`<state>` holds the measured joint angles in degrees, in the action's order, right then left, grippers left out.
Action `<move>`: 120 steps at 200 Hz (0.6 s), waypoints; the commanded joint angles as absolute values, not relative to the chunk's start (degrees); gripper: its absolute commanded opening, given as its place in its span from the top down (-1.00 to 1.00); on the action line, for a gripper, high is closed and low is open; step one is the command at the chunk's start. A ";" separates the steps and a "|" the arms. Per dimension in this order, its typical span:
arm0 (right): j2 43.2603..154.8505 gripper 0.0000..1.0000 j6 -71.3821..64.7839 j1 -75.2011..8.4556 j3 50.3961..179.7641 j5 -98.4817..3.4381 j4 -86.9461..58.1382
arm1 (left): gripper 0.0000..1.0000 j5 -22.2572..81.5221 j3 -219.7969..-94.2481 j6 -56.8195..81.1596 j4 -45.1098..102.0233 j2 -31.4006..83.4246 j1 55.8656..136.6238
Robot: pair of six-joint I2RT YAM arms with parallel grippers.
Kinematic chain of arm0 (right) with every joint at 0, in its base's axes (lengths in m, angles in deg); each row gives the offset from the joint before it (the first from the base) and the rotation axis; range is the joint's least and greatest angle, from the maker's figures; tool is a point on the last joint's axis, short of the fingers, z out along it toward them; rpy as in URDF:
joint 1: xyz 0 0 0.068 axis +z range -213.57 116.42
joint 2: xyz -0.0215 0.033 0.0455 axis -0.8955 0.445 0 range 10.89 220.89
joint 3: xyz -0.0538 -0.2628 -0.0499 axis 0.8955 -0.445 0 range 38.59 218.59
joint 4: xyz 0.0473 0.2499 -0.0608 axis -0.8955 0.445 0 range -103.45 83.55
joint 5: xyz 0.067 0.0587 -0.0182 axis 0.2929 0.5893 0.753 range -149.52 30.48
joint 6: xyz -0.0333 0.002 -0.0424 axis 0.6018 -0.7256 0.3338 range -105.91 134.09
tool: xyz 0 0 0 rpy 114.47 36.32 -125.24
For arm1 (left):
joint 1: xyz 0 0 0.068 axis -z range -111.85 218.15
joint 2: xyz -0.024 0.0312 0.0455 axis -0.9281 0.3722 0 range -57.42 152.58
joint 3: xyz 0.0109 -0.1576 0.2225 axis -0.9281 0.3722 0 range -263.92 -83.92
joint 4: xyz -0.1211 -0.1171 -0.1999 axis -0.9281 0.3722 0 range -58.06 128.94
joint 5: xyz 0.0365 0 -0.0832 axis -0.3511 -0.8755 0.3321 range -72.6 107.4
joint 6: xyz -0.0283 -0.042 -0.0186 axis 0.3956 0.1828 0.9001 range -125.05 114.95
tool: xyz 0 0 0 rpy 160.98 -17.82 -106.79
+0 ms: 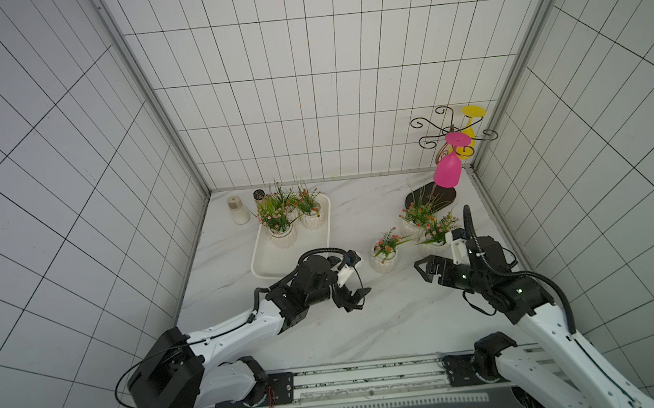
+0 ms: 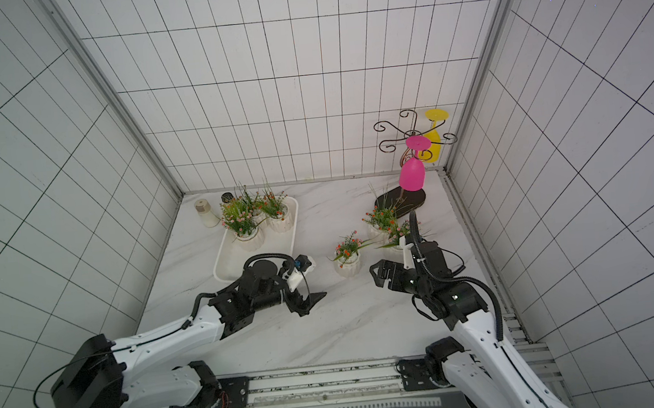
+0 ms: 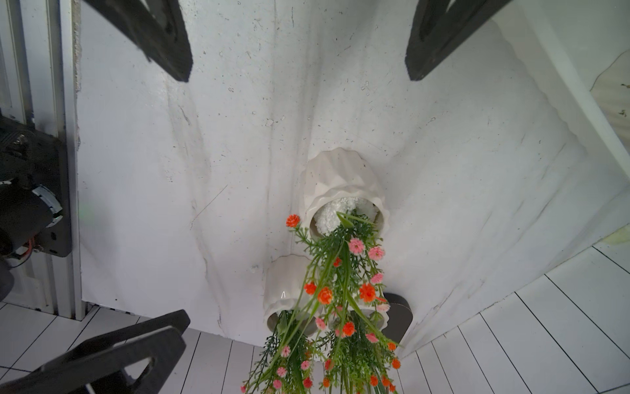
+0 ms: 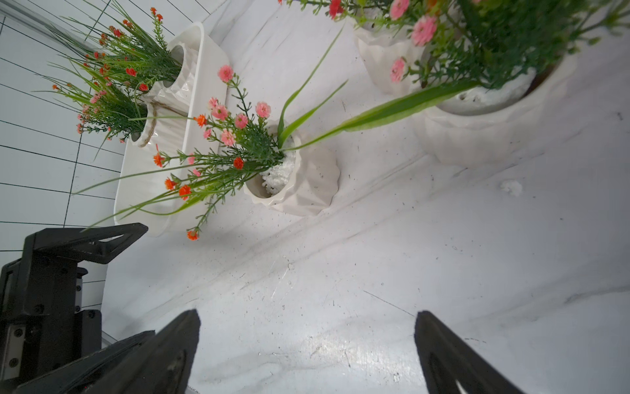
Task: Put the potted gypsophila into the storage box
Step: Pick up the baby's breath potted plant from the center of the board.
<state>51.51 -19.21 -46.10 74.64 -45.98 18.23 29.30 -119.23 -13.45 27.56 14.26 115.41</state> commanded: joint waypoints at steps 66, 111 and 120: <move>53.30 -0.98 -18.54 -49.06 76.09 -36.66 13.61 | -0.94 25.85 -126.06 -13.66 17.48 26.74 118.71; 54.13 -0.97 -16.09 -52.81 75.50 -31.37 12.76 | -0.94 23.31 -130.80 -11.79 16.29 32.96 119.56; 54.11 -0.98 -15.91 -53.68 75.50 -30.89 12.81 | -0.94 23.34 -131.40 -11.41 15.59 34.10 119.71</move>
